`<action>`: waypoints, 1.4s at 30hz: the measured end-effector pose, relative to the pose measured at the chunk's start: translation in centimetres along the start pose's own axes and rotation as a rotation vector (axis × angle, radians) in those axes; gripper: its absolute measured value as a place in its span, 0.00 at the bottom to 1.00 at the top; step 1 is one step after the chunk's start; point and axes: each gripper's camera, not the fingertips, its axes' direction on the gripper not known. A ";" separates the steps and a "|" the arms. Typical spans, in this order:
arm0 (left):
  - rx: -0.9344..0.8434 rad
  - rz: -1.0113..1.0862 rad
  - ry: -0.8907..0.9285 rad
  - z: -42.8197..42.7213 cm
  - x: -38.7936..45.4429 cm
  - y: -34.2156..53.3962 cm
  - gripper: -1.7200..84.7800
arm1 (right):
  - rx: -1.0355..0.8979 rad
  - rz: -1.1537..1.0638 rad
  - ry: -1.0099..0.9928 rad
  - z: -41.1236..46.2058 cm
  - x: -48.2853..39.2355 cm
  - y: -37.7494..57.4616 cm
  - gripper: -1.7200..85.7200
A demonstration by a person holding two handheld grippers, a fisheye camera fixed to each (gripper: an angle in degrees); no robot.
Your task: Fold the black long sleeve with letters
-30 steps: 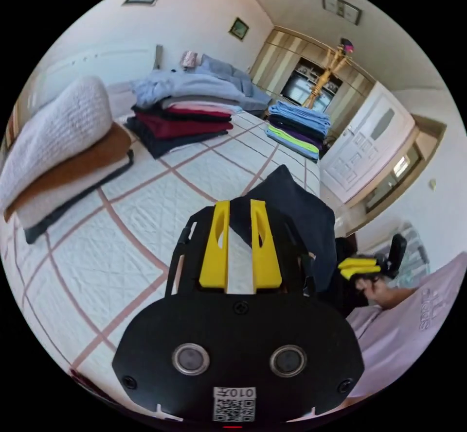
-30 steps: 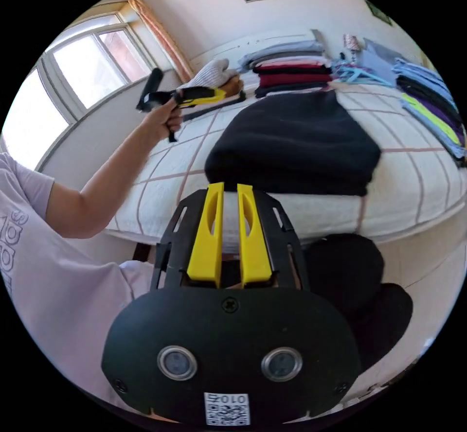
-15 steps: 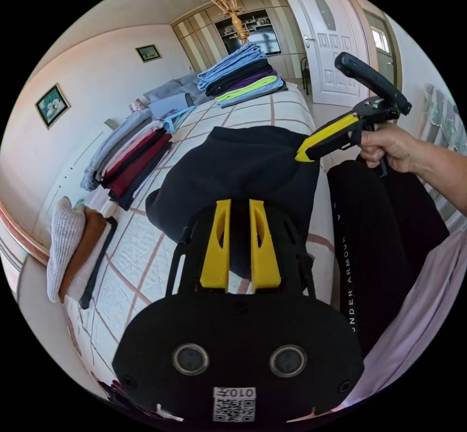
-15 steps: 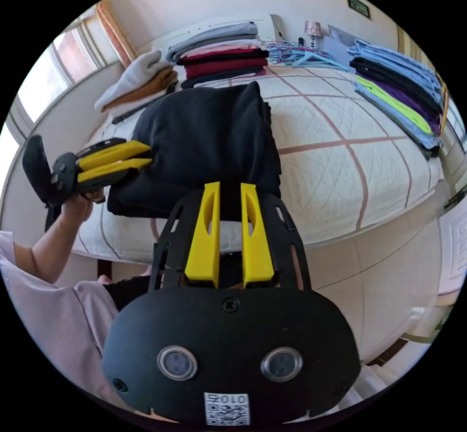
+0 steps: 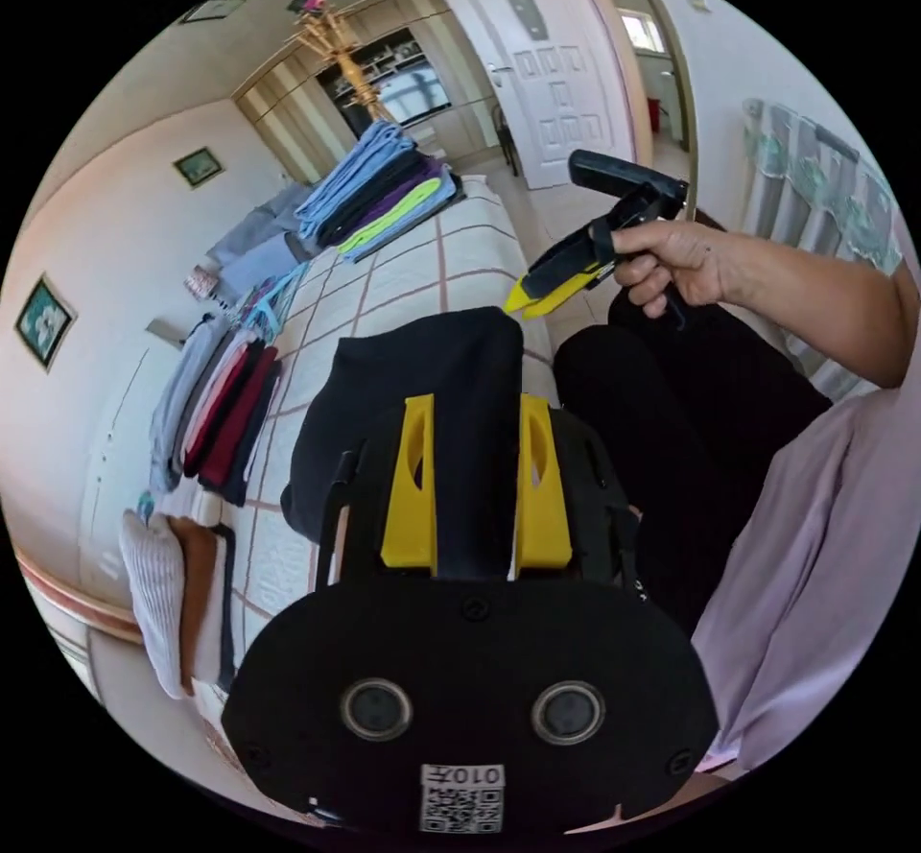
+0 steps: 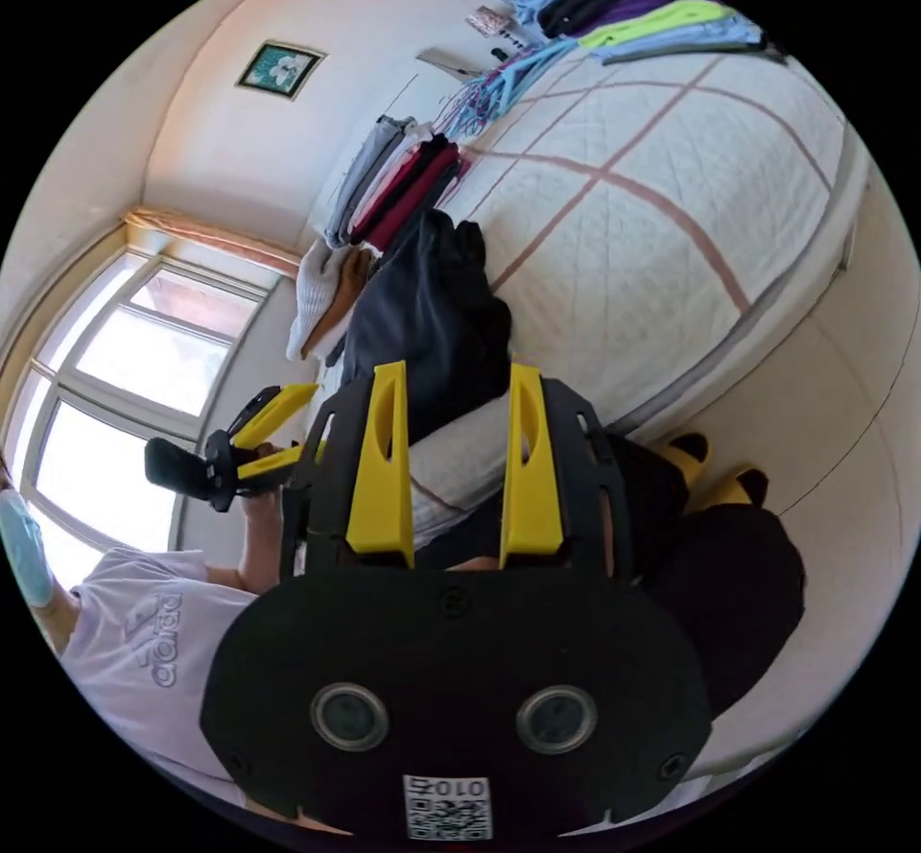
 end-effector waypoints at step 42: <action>0.039 -0.340 0.092 -1.7 -3.4 7.9 0.15 | -0.122 0.034 -0.150 -5.2 0.3 -12.1 0.15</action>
